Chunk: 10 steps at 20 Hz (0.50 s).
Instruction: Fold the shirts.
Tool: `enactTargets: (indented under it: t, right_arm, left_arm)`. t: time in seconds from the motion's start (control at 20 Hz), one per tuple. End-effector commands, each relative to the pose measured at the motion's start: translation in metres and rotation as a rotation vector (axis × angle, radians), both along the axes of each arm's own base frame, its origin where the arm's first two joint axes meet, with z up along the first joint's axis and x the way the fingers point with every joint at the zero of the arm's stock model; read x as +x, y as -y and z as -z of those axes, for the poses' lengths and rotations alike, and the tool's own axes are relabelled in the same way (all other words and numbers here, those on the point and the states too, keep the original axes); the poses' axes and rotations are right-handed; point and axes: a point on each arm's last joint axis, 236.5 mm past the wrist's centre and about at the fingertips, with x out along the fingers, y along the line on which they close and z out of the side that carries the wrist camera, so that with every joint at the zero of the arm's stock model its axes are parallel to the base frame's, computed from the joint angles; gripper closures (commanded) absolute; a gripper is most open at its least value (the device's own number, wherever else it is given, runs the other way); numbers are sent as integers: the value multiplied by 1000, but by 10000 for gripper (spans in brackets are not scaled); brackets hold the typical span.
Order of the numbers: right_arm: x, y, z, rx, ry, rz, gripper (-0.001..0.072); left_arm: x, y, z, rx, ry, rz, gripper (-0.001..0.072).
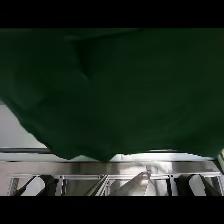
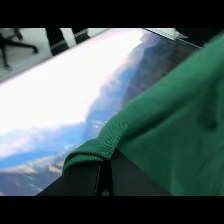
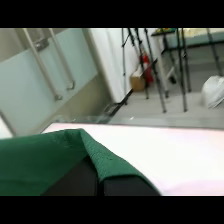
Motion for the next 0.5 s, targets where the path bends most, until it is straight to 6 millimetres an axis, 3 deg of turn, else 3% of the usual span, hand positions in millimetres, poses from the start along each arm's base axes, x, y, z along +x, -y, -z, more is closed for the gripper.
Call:
enactTargets:
  t: [0.0, 0.3, 0.45]
  right_arm:
    - [32, 6, 59, 95, -177, -94, 696]
    - [125, 14, 219, 213, -471, -90, 696]
    - [176, 18, 289, 308, -542, -100, 696]
  left_arm:
    - [45, -26, 63, -151, -255, 34, 679]
    - [140, -11, 222, -93, -652, 91, 679]
    - [190, -2, 285, -97, -771, 100, 679]
